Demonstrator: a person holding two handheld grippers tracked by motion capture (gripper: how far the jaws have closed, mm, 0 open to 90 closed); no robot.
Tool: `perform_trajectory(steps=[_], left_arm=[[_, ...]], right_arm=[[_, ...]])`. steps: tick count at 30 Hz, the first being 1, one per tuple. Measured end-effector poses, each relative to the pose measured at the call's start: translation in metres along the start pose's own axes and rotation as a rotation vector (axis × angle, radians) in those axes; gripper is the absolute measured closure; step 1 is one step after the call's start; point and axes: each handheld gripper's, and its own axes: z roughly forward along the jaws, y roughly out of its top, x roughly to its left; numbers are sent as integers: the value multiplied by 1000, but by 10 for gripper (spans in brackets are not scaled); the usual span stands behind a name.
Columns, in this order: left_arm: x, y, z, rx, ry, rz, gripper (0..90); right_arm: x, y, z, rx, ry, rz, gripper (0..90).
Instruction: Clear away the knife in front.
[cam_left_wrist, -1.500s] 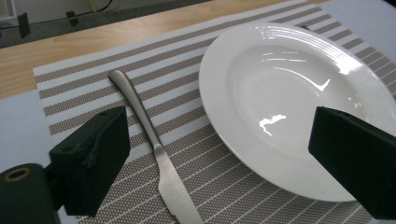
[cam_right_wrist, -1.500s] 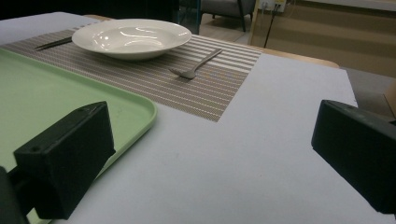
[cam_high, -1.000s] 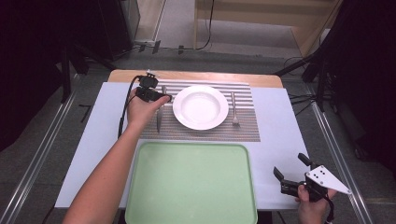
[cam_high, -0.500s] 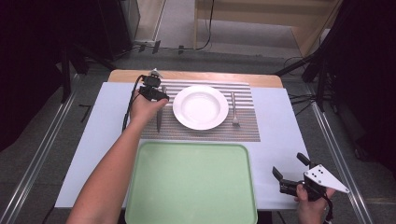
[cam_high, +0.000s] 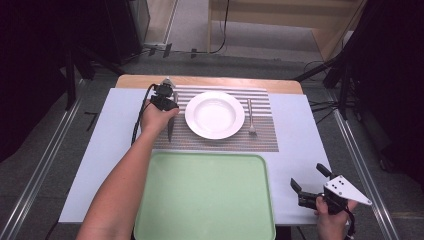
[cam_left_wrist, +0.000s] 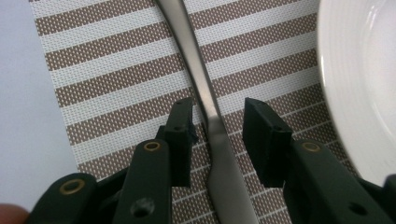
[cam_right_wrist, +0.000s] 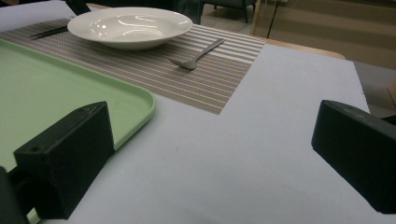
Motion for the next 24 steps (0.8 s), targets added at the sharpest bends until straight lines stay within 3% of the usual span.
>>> perform_trajectory(steps=[3, 4, 7, 12, 14, 15, 16, 18, 20, 21, 24], left_arm=[[0, 1, 4, 5, 7, -8, 680], [0, 1, 5, 12, 28, -23, 680], [2, 1, 9, 10, 14, -51, 703], [0, 2, 10, 1, 33, -63, 709], [0, 1, 10, 2, 36, -30, 711], [-1, 0, 10, 7, 39, 5, 720], [0, 0, 10, 9, 36, 24, 762], [4, 0, 9, 11, 17, -7, 775], [3, -1, 10, 6, 30, 20, 787], [0, 0, 10, 12, 50, 22, 789], [-1, 0, 10, 14, 58, 35, 788]], right_arm=[[0, 0, 0, 0, 0, 0, 0], [0, 0, 0, 1, 0, 0, 0], [-1, 0, 0, 0, -1, 4, 0], [-3, -1, 0, -5, -6, 1, 0], [-3, -1, 0, -2, -3, 1, 0], [-3, -1, 1, -2, -2, 4, 0], [-2, -1, 1, 1, -3, 10, 0], [-2, -1, 1, 4, -1, 9, 0], [-1, -1, 1, 3, -3, 9, 0], [-2, -1, 1, 0, -5, 7, 0], [-2, -1, 0, 5, -3, 17, 0]])
